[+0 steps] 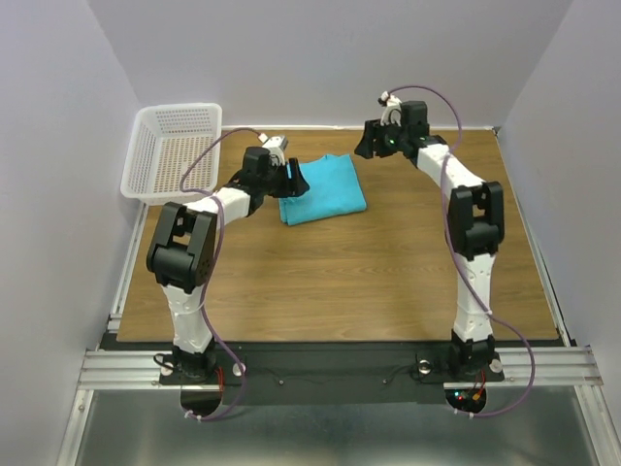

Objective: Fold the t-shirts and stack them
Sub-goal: Fold the tshirt

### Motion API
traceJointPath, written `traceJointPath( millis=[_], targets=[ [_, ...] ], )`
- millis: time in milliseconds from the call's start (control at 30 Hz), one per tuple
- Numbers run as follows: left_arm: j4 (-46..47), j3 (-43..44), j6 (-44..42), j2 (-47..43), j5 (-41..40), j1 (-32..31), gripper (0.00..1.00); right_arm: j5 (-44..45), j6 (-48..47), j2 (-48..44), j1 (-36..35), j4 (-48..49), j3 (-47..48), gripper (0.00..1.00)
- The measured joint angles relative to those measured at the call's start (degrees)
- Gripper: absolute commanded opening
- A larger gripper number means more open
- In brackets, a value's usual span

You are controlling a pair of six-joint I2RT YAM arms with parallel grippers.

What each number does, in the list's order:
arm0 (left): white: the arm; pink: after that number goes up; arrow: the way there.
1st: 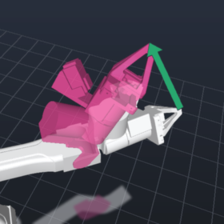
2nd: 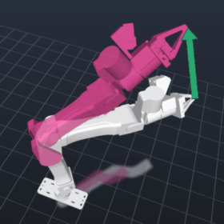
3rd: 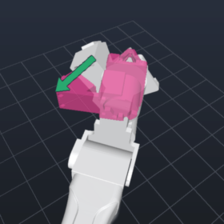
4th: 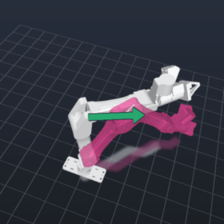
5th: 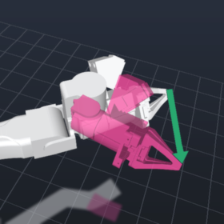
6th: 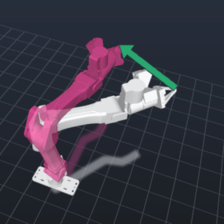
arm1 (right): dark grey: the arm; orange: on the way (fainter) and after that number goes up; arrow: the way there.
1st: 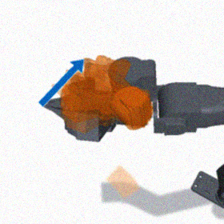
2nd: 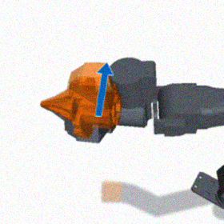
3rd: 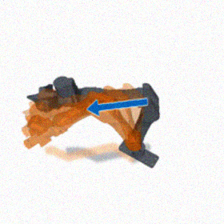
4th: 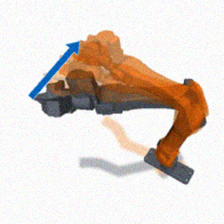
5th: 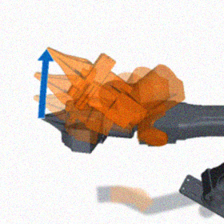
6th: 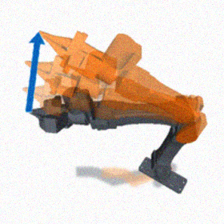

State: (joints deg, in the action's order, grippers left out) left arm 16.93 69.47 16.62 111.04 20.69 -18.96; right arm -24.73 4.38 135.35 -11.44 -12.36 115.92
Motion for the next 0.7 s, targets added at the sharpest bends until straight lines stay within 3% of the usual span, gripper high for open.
traceJointPath(
  millis=[33, 100, 200, 367, 700],
  targets=[
    [0.0, 0.6, 0.2, -0.7, 0.1, 0.3, 0.70, -3.2, -1.7, -4.8, 0.5, 0.2, -4.5, 0.62],
    [0.8, 2.4, 0.6, -1.4, 0.2, 0.7, 0.70, -8.5, -3.6, -10.7, 1.1, 0.9, -10.0, 0.39],
    [2.3, 4.6, 2.1, -1.3, 1.7, 1.1, 0.66, -18.8, -4.3, -16.0, 1.2, 2.3, -15.6, 0.19],
    [4.4, 9.0, 5.3, 2.0, 5.3, 1.4, 0.64, -29.4, -1.1, -13.2, 0.0, 3.4, -20.2, 0.19],
    [5.9, 15.5, 11.3, 13.5, 9.7, 1.4, 0.63, -35.6, 7.6, 1.3, -1.2, 2.3, -17.8, 0.18]
  ],
)
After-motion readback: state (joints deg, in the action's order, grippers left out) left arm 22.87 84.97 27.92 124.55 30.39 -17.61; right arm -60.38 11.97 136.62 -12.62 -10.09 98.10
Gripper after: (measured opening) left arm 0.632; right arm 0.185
